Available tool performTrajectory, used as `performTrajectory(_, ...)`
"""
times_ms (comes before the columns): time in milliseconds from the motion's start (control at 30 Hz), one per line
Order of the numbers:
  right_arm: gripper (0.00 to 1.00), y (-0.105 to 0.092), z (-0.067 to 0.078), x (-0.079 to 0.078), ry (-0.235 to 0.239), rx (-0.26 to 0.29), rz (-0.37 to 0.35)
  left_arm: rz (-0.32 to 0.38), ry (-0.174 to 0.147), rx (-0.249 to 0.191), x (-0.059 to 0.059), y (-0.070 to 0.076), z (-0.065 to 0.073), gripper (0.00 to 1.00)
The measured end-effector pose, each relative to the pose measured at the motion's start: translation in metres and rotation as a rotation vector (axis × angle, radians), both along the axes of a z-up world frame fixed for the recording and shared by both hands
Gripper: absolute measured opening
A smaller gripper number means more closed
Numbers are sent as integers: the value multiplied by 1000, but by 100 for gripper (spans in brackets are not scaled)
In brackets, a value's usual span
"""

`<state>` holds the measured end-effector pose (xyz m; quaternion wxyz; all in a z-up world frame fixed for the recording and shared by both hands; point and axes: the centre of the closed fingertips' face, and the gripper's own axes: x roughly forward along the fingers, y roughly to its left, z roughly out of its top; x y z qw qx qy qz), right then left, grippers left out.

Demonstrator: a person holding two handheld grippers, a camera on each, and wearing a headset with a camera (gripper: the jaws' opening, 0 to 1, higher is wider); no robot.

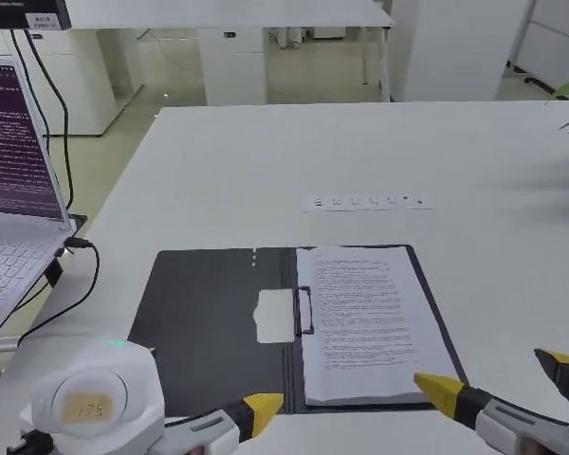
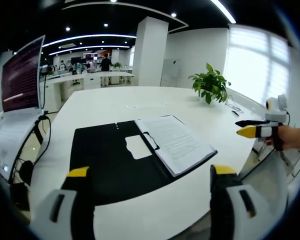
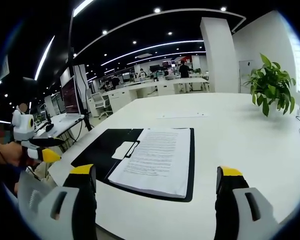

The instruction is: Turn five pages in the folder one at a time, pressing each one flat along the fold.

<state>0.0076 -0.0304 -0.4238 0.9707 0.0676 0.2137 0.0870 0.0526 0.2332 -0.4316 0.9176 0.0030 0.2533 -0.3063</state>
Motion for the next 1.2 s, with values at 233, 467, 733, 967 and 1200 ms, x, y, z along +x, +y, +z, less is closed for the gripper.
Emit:
performTrajectory(233,100,-5,-1,-1,3,6,-17,-44,12,9,7,-17,-8,98)
performTrajectory(467,100,-8,-1,-2,1,6,-30,-100,20,21,14,-39,-16,98)
performTrajectory(733,100,-15,1,-4,-2,1,-56,-159,27,32,21,-64,-25,98)
performTrajectory(967,100,-18,1,-5,0,5,-74,-225,27,44,27,-94,-33,98)
performTrajectory(1200,100,-19,-1,-4,6,1,-81,-294,26,51,30,-124,-43,97)
